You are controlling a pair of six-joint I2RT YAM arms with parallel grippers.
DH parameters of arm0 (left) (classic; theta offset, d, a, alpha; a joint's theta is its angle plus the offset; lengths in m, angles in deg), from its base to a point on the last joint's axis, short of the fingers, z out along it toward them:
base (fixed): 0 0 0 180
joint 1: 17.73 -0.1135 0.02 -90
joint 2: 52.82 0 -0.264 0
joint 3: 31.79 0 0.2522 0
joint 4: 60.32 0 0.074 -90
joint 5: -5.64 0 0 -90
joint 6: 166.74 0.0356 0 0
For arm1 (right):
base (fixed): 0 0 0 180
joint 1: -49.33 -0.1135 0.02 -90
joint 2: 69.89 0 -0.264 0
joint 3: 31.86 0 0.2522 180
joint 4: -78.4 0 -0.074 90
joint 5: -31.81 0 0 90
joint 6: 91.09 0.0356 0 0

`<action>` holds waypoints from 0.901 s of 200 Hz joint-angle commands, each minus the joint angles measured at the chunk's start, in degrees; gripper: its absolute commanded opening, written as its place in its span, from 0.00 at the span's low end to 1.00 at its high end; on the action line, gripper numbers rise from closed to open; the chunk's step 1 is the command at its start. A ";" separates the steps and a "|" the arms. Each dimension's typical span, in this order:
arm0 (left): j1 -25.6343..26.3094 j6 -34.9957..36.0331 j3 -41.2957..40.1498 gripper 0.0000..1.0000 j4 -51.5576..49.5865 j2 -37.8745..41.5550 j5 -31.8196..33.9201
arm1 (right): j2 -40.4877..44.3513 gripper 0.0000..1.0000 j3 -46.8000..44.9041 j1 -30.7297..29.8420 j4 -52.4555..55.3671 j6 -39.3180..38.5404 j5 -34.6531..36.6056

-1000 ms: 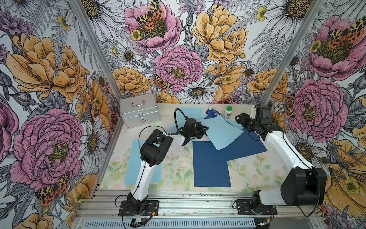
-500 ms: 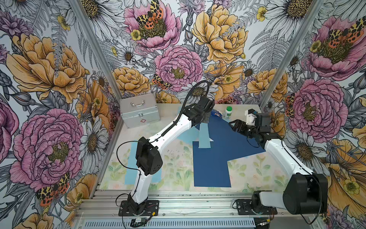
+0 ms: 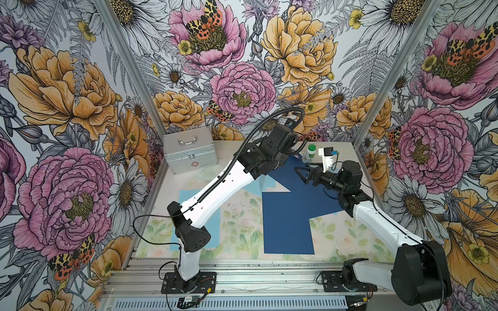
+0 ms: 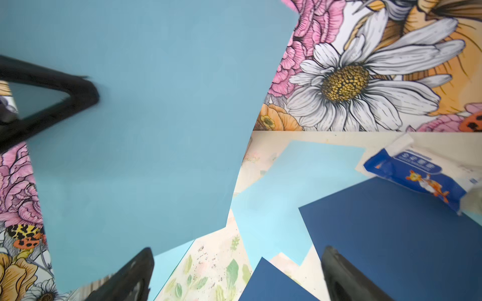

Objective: Sort the scattered colored papers by color
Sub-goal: Pick up the colored paper.

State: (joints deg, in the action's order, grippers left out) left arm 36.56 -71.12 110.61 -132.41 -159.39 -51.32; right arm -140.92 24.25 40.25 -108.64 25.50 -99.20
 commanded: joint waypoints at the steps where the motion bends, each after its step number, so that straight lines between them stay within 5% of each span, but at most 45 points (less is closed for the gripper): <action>1: 0.73 7.49 -0.64 0.00 0.41 1.78 0.07 | 1.49 0.99 -2.44 -0.71 -11.47 -1.28 -1.88; 56: 0.92 6.91 -18.22 0.00 17.10 21.32 -18.69 | 4.32 1.00 -7.26 -0.76 -24.83 -0.04 0.58; 93: -3.59 1.75 -28.97 0.00 26.53 33.04 -34.03 | 4.16 0.99 -6.44 -0.76 -32.48 4.02 -1.68; 133: -7.25 -0.03 -33.63 0.00 28.58 37.67 -42.43 | 0.91 0.99 -4.38 -1.08 -49.10 15.47 -6.19; 180: -10.66 -2.55 -36.66 0.00 30.53 38.87 -50.83 | -0.03 0.99 -0.69 -4.00 -47.98 13.02 -7.41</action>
State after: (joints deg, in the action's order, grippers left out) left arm 26.96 -71.57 75.24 -104.21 -120.81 -95.32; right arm -140.13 21.06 36.97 -153.64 38.15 -105.26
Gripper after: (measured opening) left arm 0.042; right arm 0.988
